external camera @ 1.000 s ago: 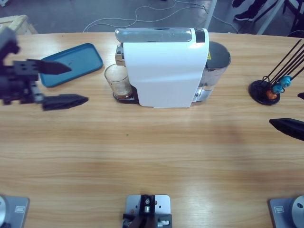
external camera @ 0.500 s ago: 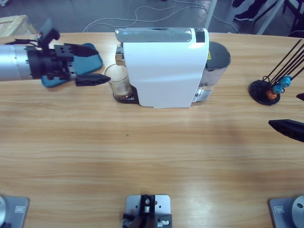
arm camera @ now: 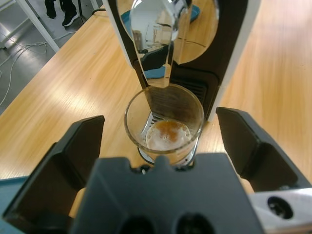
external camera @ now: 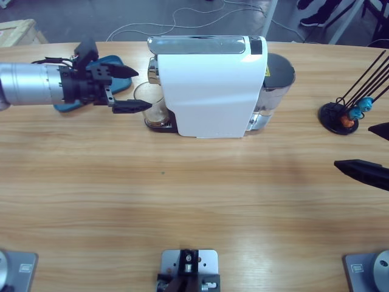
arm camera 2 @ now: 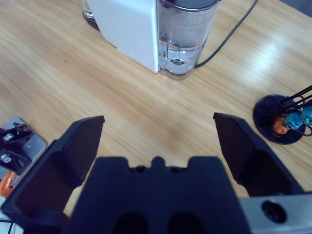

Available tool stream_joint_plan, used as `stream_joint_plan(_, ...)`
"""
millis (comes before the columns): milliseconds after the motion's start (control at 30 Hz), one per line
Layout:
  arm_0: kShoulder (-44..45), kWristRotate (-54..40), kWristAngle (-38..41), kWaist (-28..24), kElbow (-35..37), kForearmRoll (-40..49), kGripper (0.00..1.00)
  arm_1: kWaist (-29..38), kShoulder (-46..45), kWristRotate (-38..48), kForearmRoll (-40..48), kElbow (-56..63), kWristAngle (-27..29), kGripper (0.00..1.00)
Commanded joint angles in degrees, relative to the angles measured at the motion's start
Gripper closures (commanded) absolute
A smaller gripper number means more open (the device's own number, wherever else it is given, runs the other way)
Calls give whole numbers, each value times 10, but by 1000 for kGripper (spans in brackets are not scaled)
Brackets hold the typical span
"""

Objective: Pour coffee

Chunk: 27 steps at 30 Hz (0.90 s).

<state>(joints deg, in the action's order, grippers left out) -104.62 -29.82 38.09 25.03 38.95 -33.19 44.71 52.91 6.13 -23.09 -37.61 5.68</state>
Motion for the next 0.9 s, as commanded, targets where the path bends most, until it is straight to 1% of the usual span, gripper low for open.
stream_joint_plan(33, -47, -1, 9, 6, 18, -15, 0, 6, 18, 6, 4, 10, -8, 0)
stream_joint_plan(333, -58, 2, 25, 13, 13, -21, 0, 6, 21, 7, 4, 10, -8, 0)
stream_joint_plan(500, -60, 2, -12, 13, 6, -21, 0, 6, 20, 7, 4, 10, -9, 0)
stream_joint_plan(767, -66, 1, -12, 17, 7, -21, 0, 6, 26, 7, 5, 9, -13, 0)
stream_joint_plan(900, -65, 9, -38, 27, 2, -21, 0, 6, 28, 7, 5, 10, -14, 0)
